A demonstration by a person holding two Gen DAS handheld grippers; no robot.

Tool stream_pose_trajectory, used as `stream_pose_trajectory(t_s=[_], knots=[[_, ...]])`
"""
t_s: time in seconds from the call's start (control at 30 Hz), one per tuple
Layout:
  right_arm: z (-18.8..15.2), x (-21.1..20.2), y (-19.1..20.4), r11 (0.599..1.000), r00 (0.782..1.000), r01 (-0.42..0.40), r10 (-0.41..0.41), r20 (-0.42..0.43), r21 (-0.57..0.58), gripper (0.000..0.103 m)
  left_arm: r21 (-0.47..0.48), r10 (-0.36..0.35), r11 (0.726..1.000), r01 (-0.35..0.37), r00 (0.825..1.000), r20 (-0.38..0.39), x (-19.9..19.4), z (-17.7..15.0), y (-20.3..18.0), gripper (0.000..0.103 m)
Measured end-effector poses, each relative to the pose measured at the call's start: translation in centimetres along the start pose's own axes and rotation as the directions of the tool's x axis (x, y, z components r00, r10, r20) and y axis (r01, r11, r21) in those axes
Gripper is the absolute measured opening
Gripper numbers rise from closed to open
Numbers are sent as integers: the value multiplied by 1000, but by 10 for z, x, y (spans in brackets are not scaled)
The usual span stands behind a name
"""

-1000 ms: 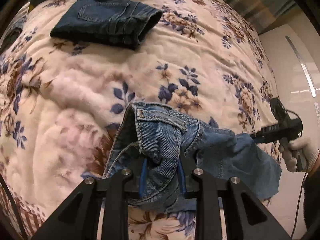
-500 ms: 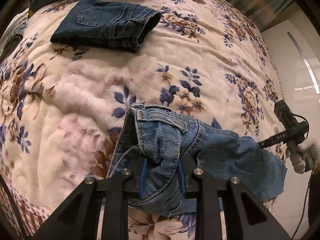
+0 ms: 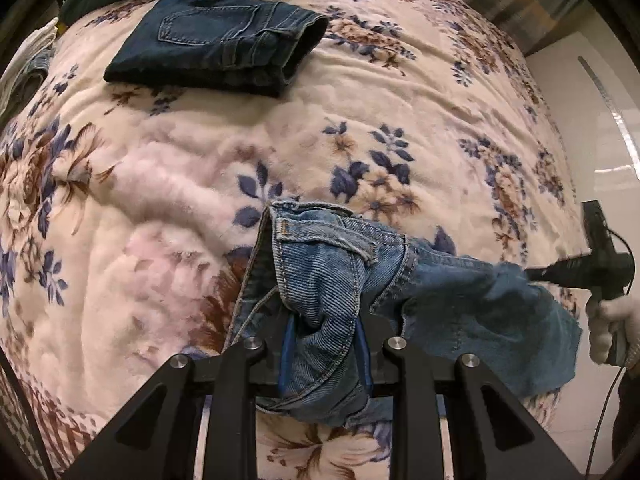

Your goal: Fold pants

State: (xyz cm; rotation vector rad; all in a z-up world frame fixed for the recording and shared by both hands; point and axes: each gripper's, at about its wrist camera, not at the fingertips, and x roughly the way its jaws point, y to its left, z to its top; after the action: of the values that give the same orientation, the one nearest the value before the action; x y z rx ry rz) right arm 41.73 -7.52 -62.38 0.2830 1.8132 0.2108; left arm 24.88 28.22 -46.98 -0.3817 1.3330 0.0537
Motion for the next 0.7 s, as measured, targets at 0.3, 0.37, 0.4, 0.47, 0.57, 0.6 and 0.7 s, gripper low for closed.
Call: stream_pose_trajectory(t_s=[0.3, 0.37, 0.4, 0.47, 0.57, 0.6, 0.7], knots=[[6, -10, -3, 993, 994, -94, 89, -60, -73, 58, -40, -7, 999, 6, 1000, -20, 21, 13, 12, 22], [-1, -19, 10, 985, 990, -143, 140, -32, -101, 67, -37, -7, 999, 6, 1000, -24, 22, 13, 12, 23], [-3, -18, 21, 978, 985, -169, 164, -51, -120, 67, -34, -5, 999, 4, 1000, -26, 22, 13, 13, 23], [-5, -14, 45, 960, 977, -207, 194, -84, -191, 67, -29, -3, 1000, 2, 1000, -31, 23, 13, 13, 23], [-22, 0, 86, 908, 999, -18, -1, -44, -419, 16, -22, -8, 1000, 8, 999, -43, 26, 17, 15, 23], [-17, 11, 84, 915, 997, 18, -44, -56, -402, 6, -22, -15, 1000, 14, 999, -48, 28, 19, 17, 23], [7, 20, 61, 973, 1000, 16, -20, -15, -230, 5, 0, -14, 1000, 14, 998, -62, 43, 28, 18, 24]])
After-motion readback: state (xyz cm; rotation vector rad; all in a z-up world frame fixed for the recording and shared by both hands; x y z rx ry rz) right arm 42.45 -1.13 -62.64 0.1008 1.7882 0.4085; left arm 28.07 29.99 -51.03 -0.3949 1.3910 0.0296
